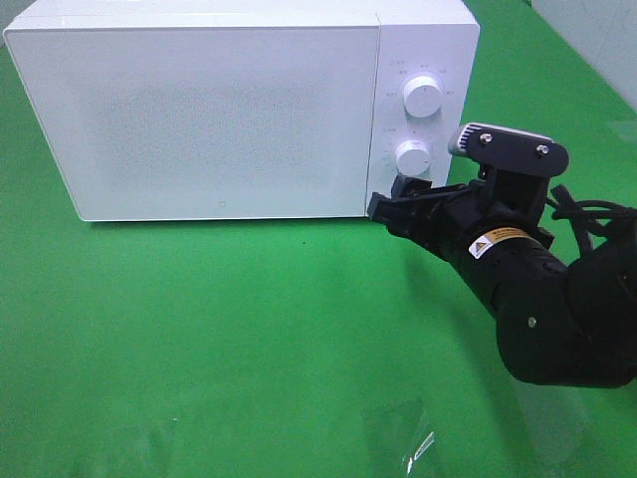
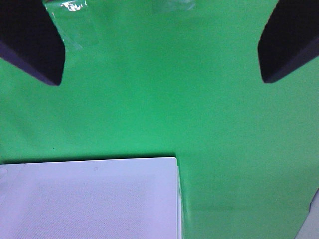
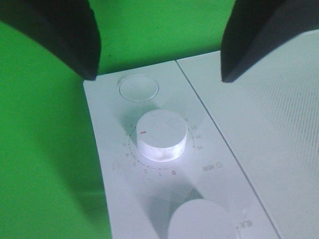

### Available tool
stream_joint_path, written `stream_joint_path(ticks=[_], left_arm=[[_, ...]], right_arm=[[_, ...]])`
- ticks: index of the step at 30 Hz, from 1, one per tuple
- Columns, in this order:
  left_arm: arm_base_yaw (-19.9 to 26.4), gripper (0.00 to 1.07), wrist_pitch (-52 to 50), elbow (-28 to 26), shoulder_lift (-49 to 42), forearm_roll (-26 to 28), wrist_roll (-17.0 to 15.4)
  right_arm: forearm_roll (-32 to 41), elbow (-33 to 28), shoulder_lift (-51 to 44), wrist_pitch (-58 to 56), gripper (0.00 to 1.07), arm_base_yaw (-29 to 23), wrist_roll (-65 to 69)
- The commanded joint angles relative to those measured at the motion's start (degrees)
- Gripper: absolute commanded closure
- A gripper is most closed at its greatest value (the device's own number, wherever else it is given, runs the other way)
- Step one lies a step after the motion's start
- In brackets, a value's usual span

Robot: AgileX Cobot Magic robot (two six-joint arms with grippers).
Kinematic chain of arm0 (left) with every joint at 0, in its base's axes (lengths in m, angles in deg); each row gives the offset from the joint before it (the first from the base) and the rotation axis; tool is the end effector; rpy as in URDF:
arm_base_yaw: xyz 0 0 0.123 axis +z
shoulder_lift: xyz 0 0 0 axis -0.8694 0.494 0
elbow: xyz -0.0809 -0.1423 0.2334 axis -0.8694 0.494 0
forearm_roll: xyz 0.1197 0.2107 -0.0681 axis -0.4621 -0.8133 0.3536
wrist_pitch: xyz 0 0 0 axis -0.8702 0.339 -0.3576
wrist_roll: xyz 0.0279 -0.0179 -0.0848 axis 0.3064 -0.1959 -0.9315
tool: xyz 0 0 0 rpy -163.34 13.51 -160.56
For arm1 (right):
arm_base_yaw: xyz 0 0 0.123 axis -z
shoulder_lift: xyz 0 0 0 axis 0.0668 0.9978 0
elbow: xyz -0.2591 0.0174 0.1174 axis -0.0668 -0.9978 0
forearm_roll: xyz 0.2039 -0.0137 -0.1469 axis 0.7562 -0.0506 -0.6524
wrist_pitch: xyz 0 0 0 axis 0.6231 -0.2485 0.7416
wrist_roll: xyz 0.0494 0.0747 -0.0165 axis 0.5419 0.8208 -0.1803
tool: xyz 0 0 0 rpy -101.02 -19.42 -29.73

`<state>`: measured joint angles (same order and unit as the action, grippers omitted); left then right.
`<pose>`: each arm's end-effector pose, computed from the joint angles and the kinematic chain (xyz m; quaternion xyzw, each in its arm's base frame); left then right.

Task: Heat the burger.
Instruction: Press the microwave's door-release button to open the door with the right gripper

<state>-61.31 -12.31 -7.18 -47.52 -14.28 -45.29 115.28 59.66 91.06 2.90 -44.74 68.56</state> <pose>-0.0056 -0.0111 0.2797 0.0473 0.8424 -0.0514 0.5343 0.2548 0.1555 0.1303 0.0767 0.7709 0.1419 0.6162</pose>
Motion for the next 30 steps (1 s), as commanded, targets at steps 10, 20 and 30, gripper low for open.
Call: stream_joint_path(ticks=[10,20,30], left_arm=[[-0.1,0.09,-0.2,0.2,-0.5,0.3,-0.3],[-0.1,0.09,-0.2,0.2,-0.5,0.3,-0.3],[-0.1,0.09,-0.2,0.2,-0.5,0.3,-0.3]], right_arm=[[-0.7,0.7,-0.1,-5.3,0.96,0.0,49.8],[-1.3,0.7,-0.1,-5.4,1.07,0.0,60.1],[-4.2,2.3,1.7,-5.5,1.07,3.4,63.0]])
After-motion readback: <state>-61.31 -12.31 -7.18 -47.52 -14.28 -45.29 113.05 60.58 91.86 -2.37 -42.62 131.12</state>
